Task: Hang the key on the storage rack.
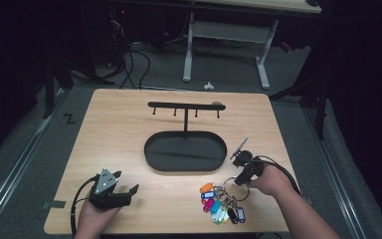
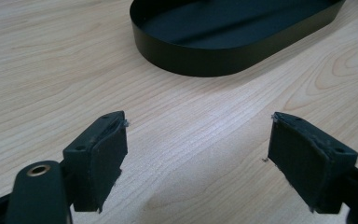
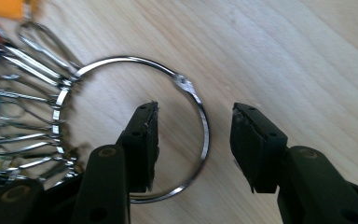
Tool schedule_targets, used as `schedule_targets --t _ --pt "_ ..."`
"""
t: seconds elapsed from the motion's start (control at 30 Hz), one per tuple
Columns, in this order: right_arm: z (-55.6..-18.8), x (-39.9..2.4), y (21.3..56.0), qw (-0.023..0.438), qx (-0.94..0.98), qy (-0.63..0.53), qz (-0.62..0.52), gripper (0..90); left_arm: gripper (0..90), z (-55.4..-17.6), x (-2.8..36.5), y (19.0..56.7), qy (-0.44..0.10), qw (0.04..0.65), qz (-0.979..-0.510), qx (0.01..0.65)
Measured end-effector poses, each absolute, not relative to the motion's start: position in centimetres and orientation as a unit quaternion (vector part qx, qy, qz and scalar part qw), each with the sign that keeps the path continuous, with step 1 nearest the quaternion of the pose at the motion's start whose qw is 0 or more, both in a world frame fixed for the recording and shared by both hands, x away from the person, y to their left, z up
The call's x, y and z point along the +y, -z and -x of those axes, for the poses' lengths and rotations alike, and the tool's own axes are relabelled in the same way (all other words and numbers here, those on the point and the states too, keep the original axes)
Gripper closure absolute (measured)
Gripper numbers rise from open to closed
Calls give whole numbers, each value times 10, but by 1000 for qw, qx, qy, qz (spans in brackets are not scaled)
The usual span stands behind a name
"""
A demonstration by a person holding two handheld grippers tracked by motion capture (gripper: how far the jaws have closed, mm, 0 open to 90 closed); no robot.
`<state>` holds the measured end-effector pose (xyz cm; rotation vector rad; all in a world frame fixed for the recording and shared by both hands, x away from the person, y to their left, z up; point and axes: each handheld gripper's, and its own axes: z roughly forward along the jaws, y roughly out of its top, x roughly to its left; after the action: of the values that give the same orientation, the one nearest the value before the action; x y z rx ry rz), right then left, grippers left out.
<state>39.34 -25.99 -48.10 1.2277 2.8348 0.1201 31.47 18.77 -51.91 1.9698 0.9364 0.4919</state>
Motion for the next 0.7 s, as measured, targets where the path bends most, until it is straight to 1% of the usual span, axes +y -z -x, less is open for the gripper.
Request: schedule_targets --t 0.2,0.3,0.5,0.6,0.7 --pt "-398 -259 486 13 919 -28 -394 563 203 -312 194 518 -197 444 -785 384" --pt "-399 -259 488 15 922 -26 -386 588 203 -310 197 519 -198 444 -784 385" --pt "-400 -259 487 10 925 -19 -379 704 203 -307 203 518 -201 444 -779 395" --pt "-402 -257 488 10 925 -13 -379 721 204 -306 203 518 -202 442 -781 393" --pt "-403 -253 488 7 928 -8 -372 783 204 -305 202 518 -204 440 -782 391"
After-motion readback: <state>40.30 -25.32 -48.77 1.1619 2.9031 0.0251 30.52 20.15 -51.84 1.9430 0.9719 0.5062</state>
